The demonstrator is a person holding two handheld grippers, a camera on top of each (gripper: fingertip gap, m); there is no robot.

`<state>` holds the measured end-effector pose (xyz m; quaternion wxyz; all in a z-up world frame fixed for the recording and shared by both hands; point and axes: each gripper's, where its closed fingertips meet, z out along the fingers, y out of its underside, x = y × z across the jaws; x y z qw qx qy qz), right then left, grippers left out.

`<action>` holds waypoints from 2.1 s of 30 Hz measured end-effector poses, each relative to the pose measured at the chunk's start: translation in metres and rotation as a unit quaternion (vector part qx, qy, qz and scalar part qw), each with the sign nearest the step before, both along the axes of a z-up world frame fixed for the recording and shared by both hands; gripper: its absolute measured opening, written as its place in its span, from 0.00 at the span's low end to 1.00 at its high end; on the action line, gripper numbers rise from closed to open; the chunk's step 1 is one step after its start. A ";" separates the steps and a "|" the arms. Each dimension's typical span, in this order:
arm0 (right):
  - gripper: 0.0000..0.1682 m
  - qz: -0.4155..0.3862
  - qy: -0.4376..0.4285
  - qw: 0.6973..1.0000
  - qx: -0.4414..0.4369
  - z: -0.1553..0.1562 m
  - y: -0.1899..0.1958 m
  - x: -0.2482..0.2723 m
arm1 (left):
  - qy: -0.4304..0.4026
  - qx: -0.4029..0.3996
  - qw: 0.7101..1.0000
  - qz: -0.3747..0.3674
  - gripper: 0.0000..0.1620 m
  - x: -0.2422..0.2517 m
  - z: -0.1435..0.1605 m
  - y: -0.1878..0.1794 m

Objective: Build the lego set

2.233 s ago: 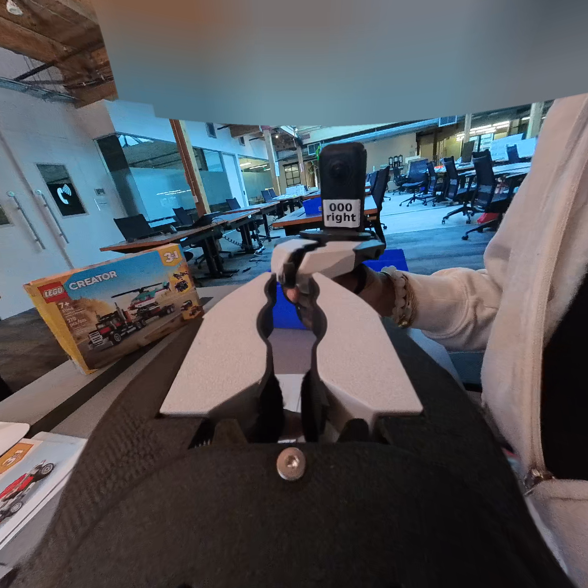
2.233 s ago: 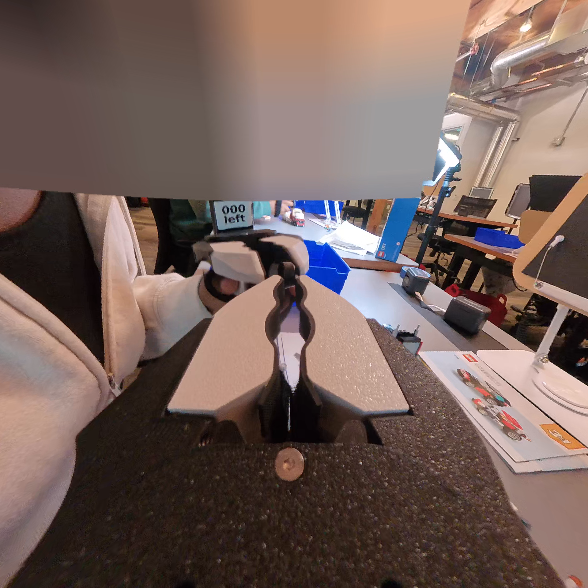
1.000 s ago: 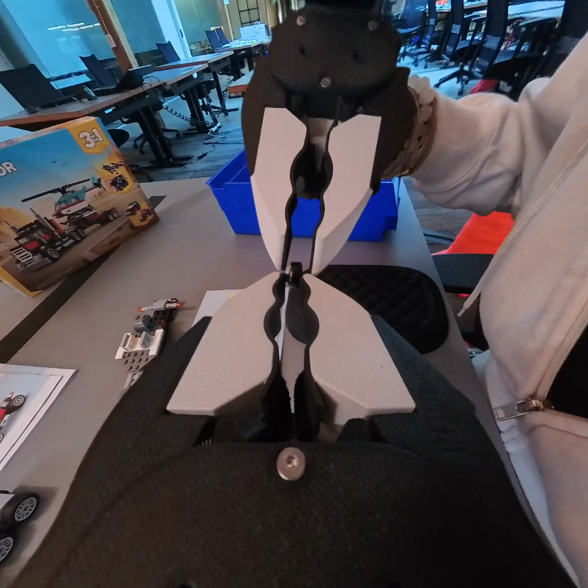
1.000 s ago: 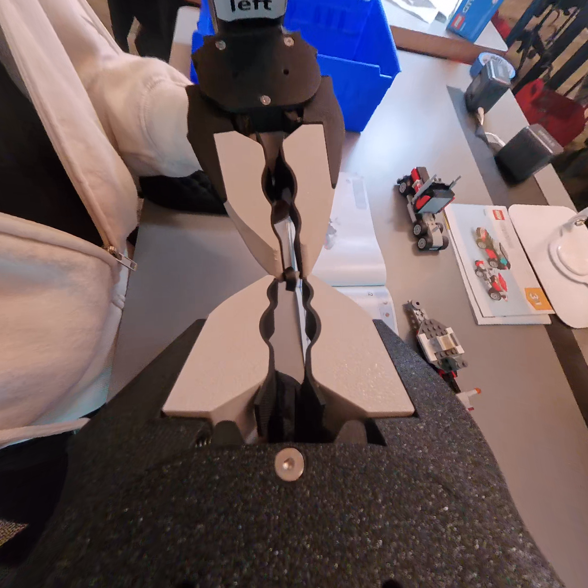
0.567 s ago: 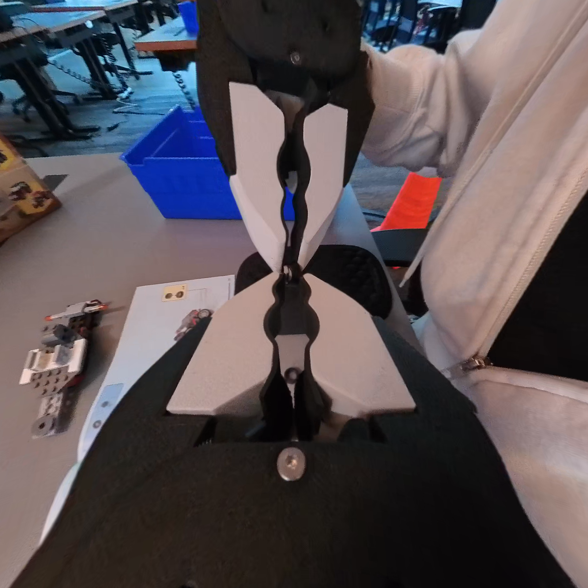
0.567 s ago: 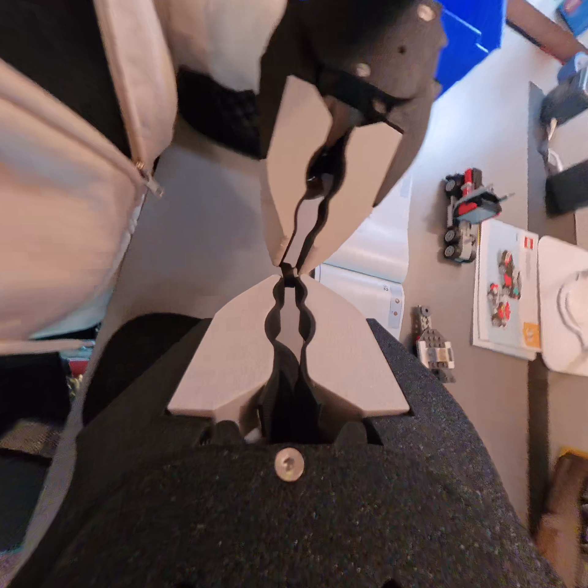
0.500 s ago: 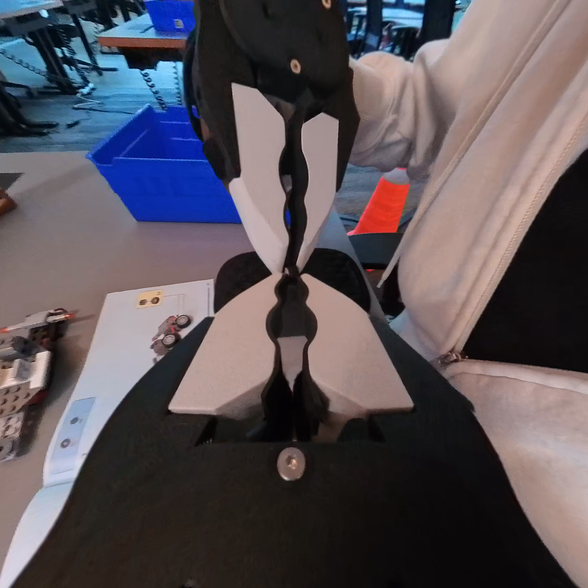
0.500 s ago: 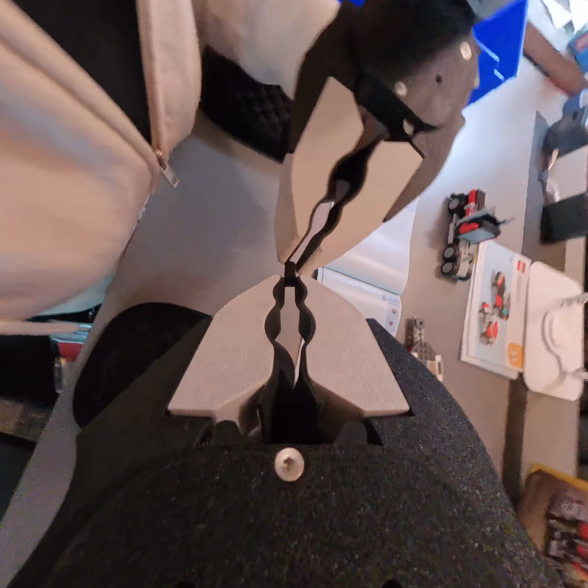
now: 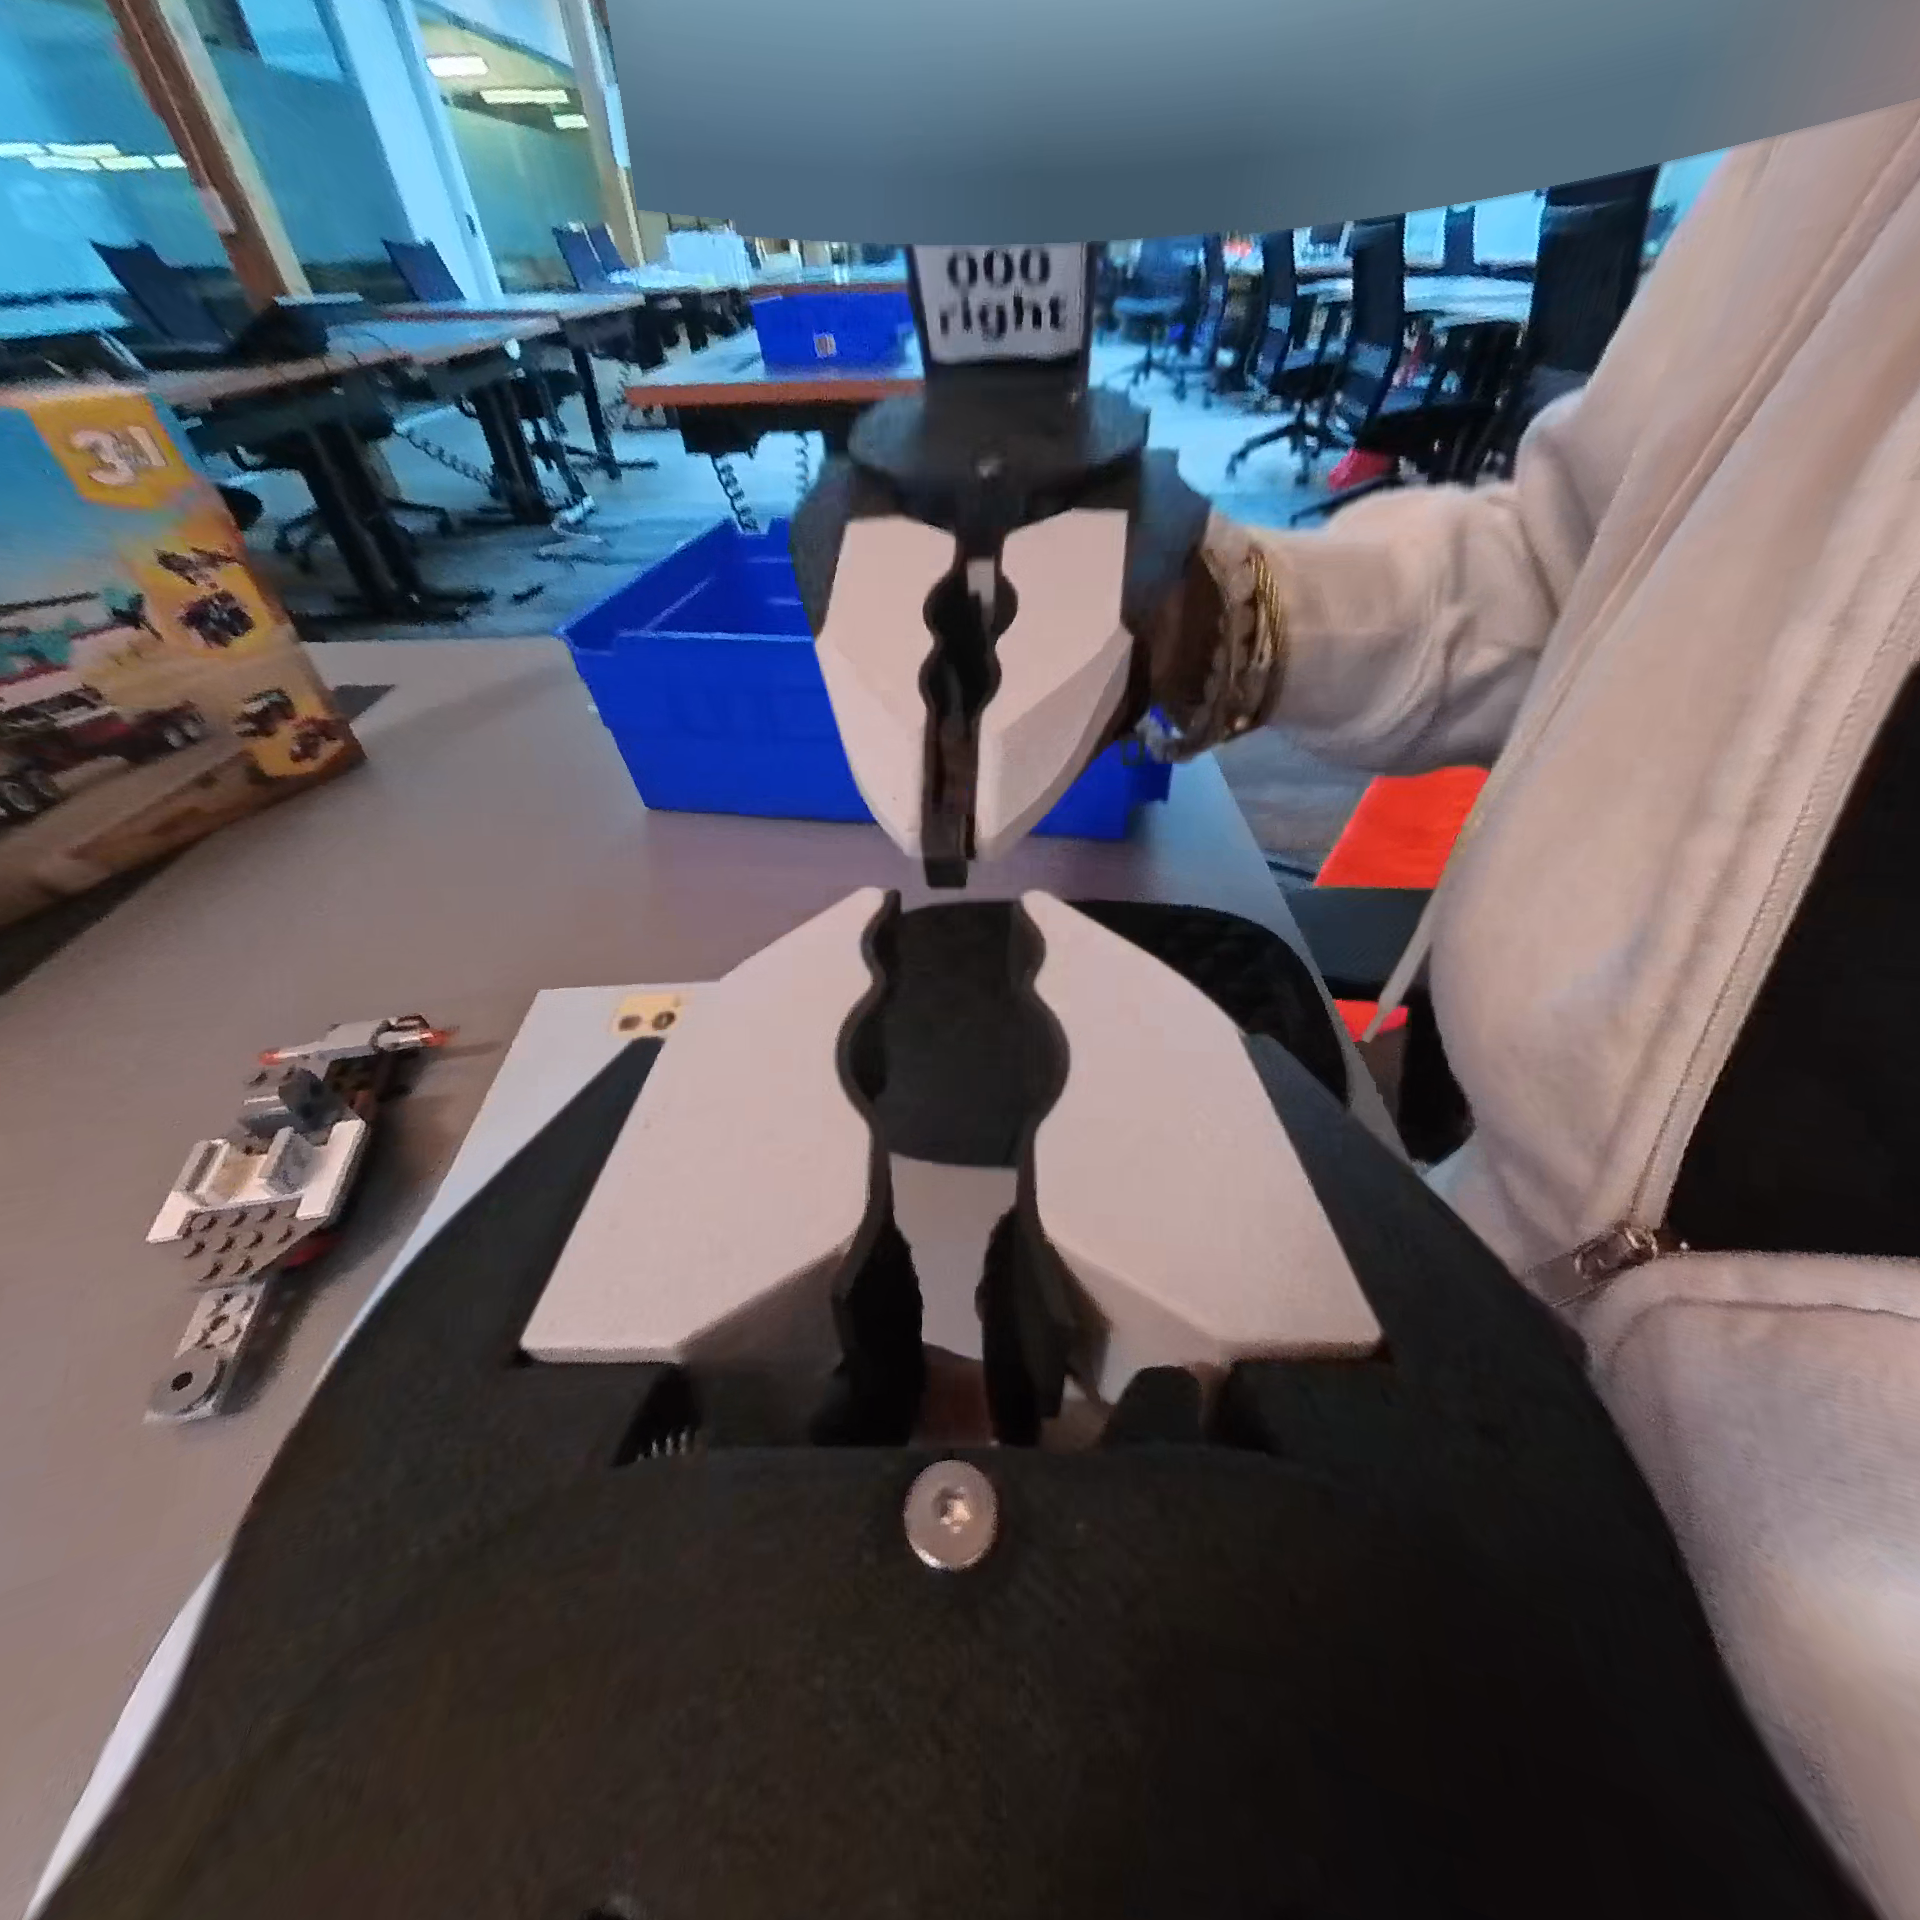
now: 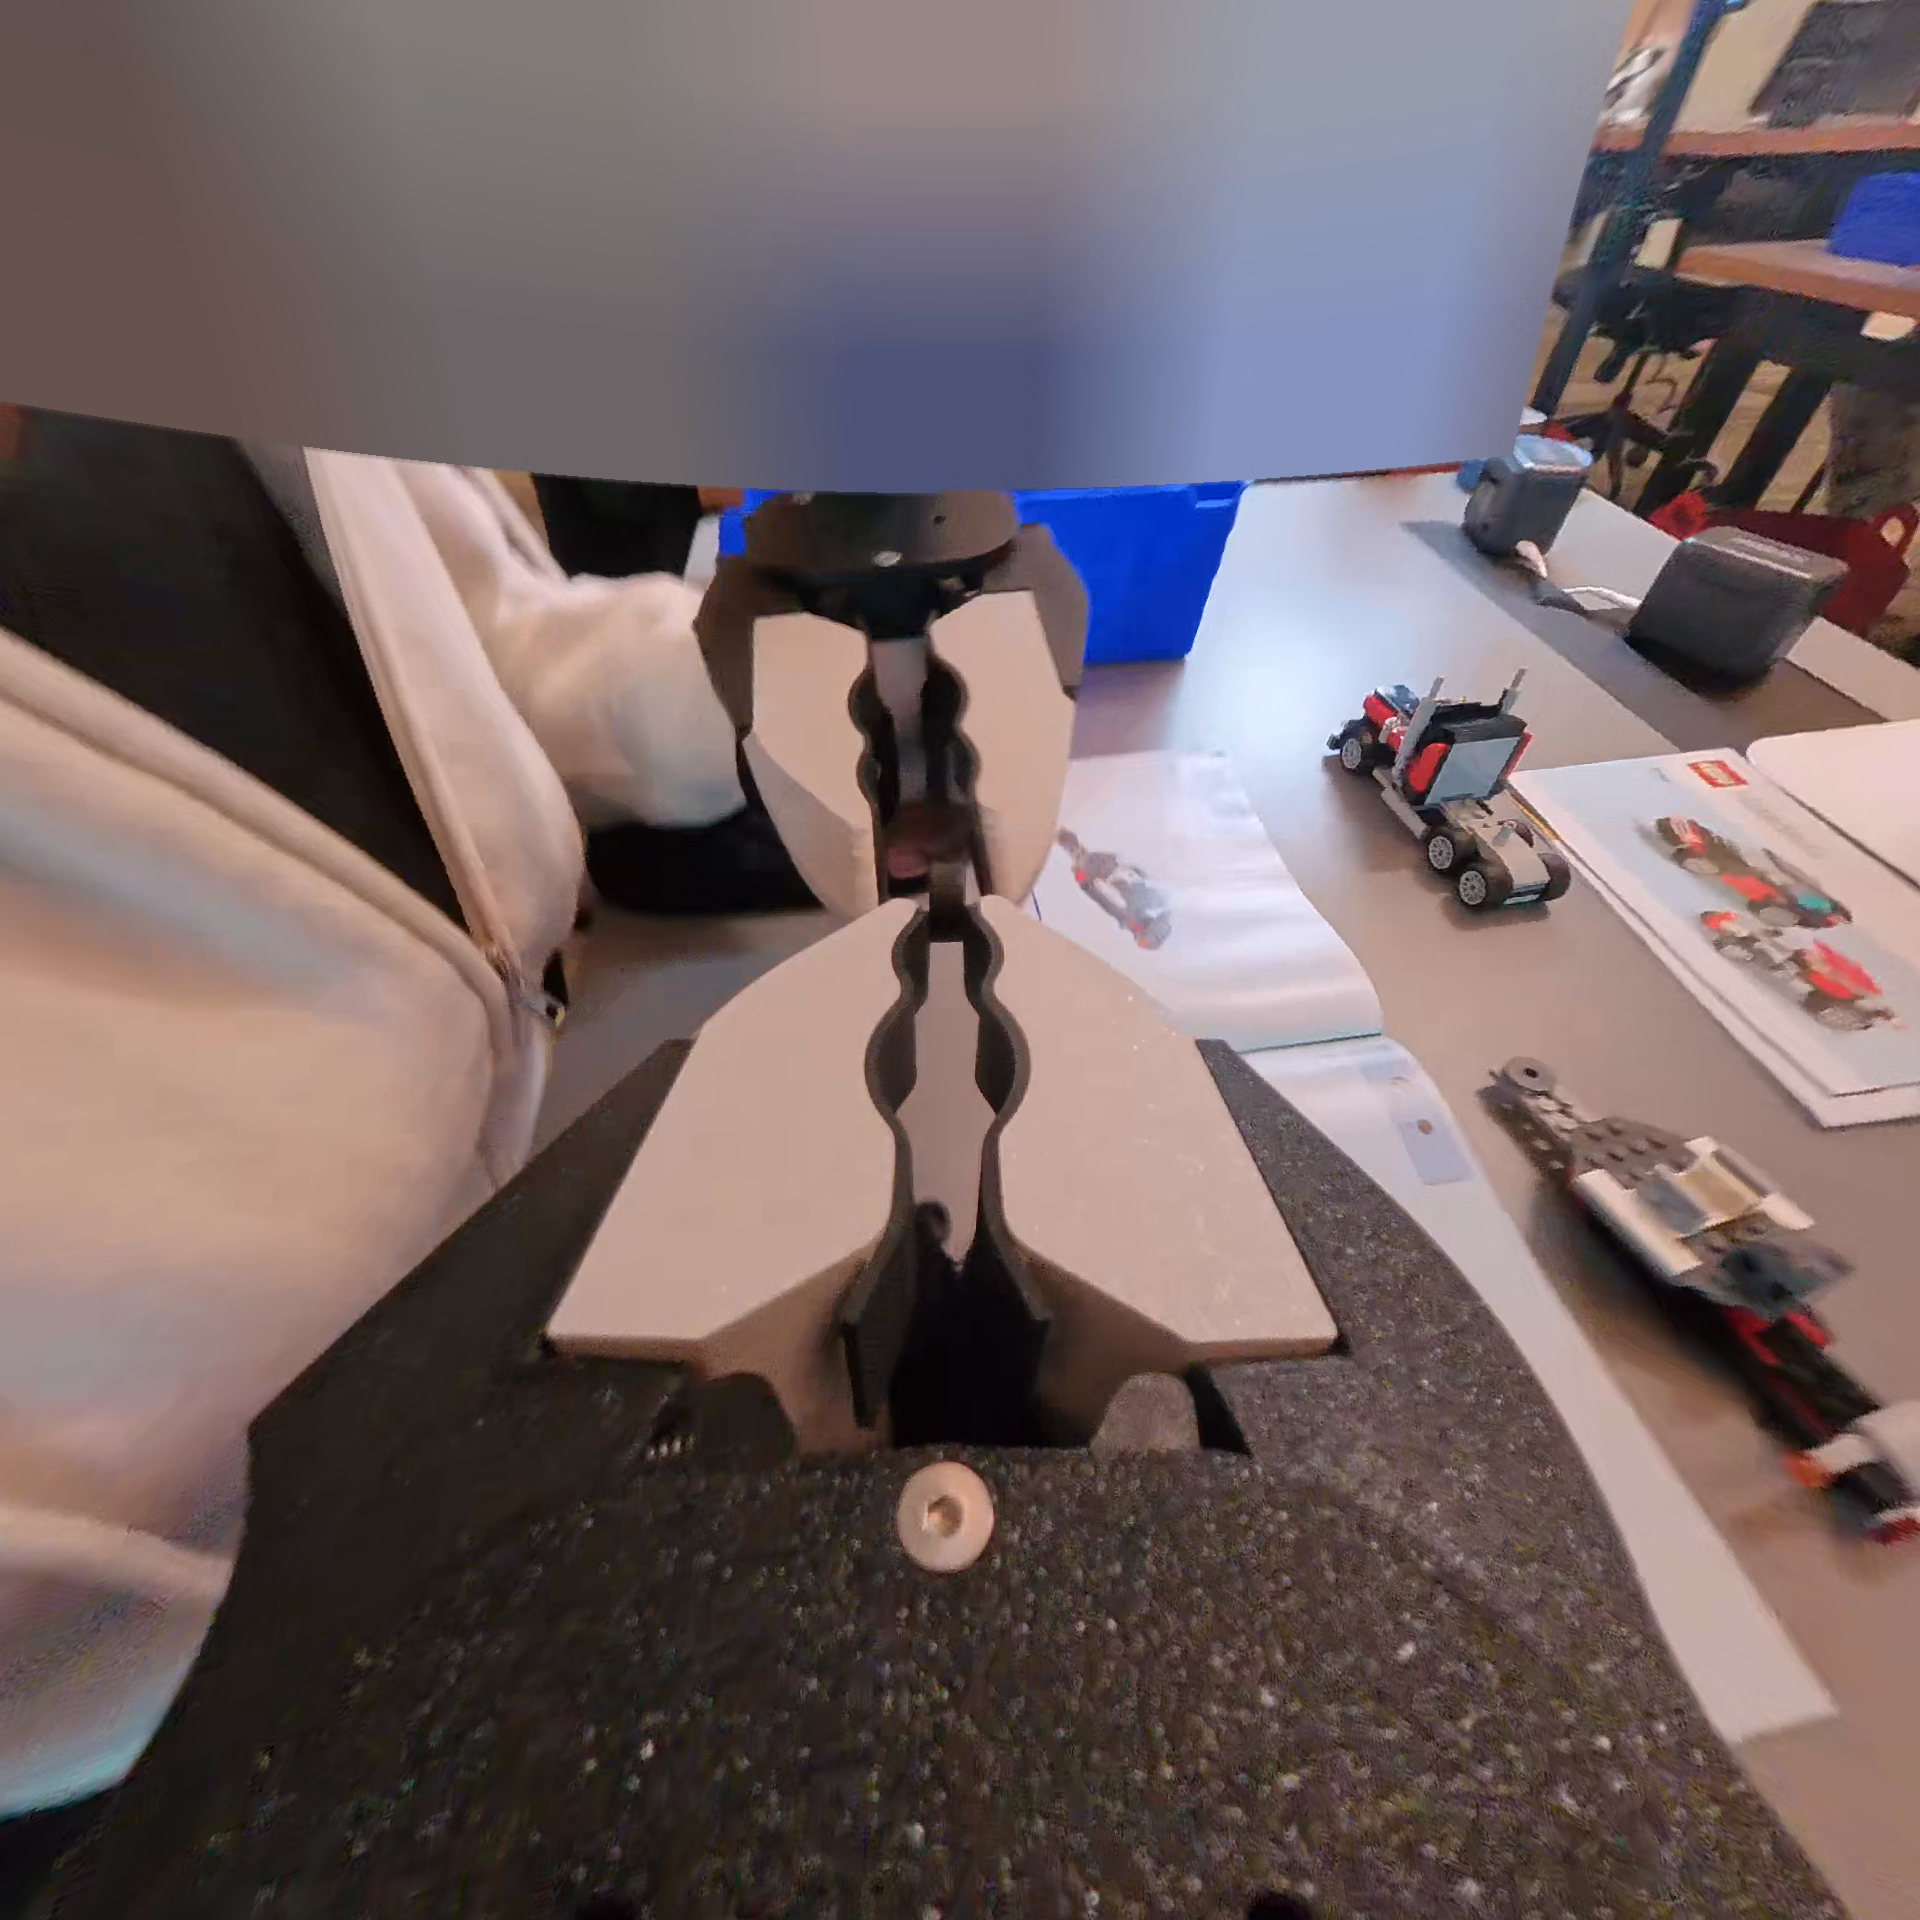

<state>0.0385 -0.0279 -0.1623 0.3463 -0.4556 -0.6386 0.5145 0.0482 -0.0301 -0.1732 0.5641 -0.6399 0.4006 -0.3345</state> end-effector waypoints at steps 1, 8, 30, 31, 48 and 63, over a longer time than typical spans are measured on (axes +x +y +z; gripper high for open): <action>0.03 -0.004 0.010 1.000 -0.026 0.001 0.000 -0.001 | -0.016 0.007 1.000 0.005 0.11 -0.001 0.005 0.000; 0.03 -0.010 0.043 0.993 -0.114 0.006 -0.002 -0.005 | -0.063 0.006 0.998 0.017 0.05 -0.003 0.017 0.002; 0.03 -0.027 0.175 0.872 0.456 0.025 -0.005 -0.014 | -0.261 -0.124 0.956 -0.057 0.15 -0.009 0.033 -0.003; 0.03 -0.024 0.174 0.867 0.466 0.026 -0.006 -0.015 | -0.255 -0.119 0.958 -0.058 0.11 -0.009 0.034 -0.004; 0.13 -0.138 0.035 0.983 -0.114 0.014 0.019 -0.040 | 0.089 0.234 0.925 0.285 0.09 -0.057 0.017 0.030; 0.08 -0.170 -0.023 0.985 -0.023 -0.005 0.029 -0.057 | 0.120 0.217 0.927 0.280 0.09 -0.057 0.002 0.035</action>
